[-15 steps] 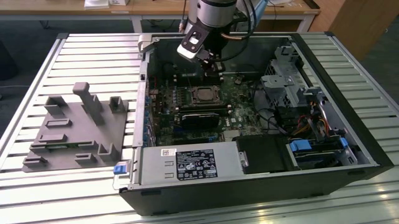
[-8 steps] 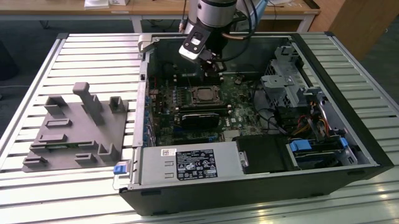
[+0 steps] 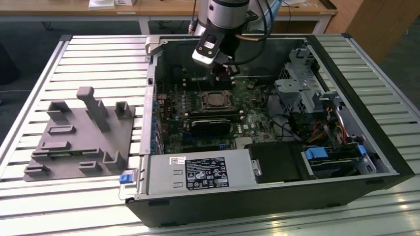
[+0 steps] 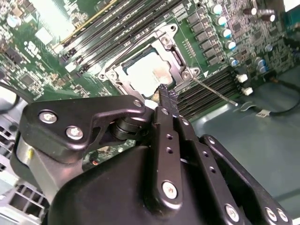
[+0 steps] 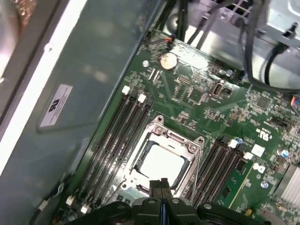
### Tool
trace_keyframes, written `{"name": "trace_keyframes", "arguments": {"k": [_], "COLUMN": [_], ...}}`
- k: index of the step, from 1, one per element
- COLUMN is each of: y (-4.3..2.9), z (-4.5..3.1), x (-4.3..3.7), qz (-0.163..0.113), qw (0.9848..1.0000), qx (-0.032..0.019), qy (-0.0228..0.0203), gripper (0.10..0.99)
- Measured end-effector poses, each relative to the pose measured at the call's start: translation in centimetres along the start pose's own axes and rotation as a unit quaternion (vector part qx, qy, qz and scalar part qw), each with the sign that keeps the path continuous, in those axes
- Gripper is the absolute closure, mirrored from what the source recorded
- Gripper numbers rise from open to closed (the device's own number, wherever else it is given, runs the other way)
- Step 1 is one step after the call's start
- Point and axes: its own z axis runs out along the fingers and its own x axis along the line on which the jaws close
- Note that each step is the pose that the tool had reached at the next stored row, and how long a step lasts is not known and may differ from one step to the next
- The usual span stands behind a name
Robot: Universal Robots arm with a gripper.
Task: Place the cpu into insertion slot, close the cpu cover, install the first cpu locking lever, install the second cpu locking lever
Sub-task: 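Install the first cpu locking lever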
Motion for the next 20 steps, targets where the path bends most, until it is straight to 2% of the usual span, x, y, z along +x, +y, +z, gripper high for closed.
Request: {"name": "trace_keyframes", "arguments": {"k": [4,8,14,20], "y": [0.00,0.00,0.00,0.00], "z": [0.00,0.00,0.00,0.00], "x": [0.00,0.00,0.00,0.00], "qz": [-0.032,-0.068,-0.118,-0.152], "qw": [0.9995,0.9977,0.9929,0.9883], "qx": [0.0019,0.0039,0.0069,0.0089], "qy": [-0.0002,-0.0004,-0.0007,-0.0009], "gripper": [0.980,0.980,0.980,0.980]}}
